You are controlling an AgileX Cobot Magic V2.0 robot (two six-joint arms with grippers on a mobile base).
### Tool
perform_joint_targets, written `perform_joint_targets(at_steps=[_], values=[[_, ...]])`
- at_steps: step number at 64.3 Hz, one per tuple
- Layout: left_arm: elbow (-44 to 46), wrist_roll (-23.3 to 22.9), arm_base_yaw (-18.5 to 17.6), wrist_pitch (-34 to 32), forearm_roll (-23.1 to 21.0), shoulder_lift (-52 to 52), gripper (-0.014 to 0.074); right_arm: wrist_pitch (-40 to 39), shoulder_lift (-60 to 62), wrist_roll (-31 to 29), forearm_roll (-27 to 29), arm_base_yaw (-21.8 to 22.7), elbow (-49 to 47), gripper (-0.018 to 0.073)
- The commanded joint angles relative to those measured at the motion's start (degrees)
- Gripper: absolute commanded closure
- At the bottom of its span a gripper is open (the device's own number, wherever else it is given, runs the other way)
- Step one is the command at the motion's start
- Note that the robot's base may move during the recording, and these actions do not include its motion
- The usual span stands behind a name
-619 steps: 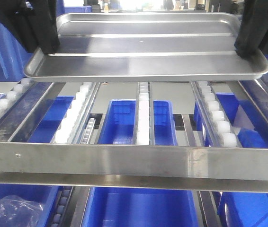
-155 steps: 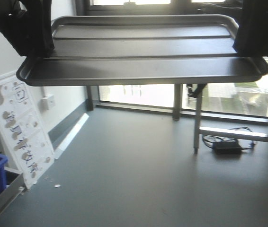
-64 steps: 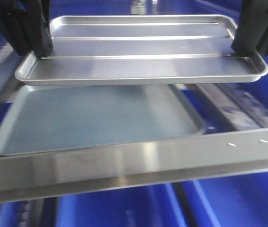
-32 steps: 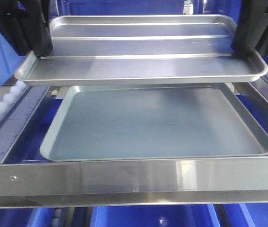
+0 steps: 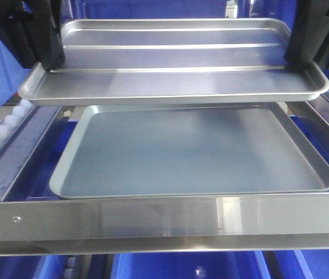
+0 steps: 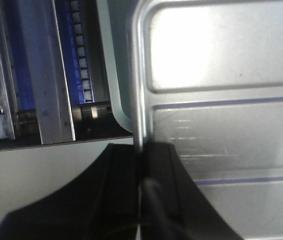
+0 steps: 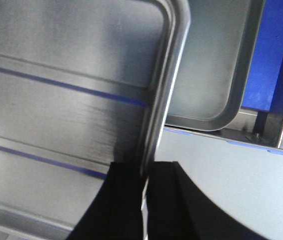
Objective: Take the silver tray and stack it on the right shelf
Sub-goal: 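Position the held tray above the larger grey-blue tray on the shelf, then lower the silver tray onto the grey-blue tray with both grippers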
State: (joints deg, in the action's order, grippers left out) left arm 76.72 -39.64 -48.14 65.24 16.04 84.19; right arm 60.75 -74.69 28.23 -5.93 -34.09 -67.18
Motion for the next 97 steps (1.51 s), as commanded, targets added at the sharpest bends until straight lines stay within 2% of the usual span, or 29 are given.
perform_joint_targets(at_steps=[1,27,40,48,59,69,83,97], values=[[1.46,1.73,-0.67,-1.19,0.47,-2.14,0.0697,-3.99,1.78,-1.54,-0.75,-0.06,-1.82,0.0503],[1.46,1.73,-0.67,-1.2,0.47,-2.14,0.0697,-5.47,1.78,-1.54,-0.75,-0.06,-1.82,0.0503],[1.82,1.73,-0.67,-3.28,1.44,-2.14,0.0697,-5.53,1.78,-1.54,-0.75,-0.06,-1.88,0.0503],[1.96,4.09,-0.67,-6.54,1.67,-2.14,0.0697,-5.84,1.72,-1.6,-0.81,0.13,-2.29,0.0503],[2.4,4.09,1.28,-13.0,1.7,-1.2,0.0697,-3.78,-0.05,-4.02,-0.81,2.88,-5.8,0.0503],[4.1,4.09,3.7,-13.47,0.78,3.15,0.0697,-3.32,-2.22,-5.77,-0.76,7.35,-7.92,0.0503],[5.71,4.33,5.56,-16.77,1.13,11.5,0.0697,-6.14,-8.48,-8.83,-0.76,12.53,-8.1,0.0503],[5.71,4.33,7.8,-19.44,1.13,18.45,0.0697,-12.02,-15.76,-9.24,-0.81,13.64,-8.1,0.0503]])
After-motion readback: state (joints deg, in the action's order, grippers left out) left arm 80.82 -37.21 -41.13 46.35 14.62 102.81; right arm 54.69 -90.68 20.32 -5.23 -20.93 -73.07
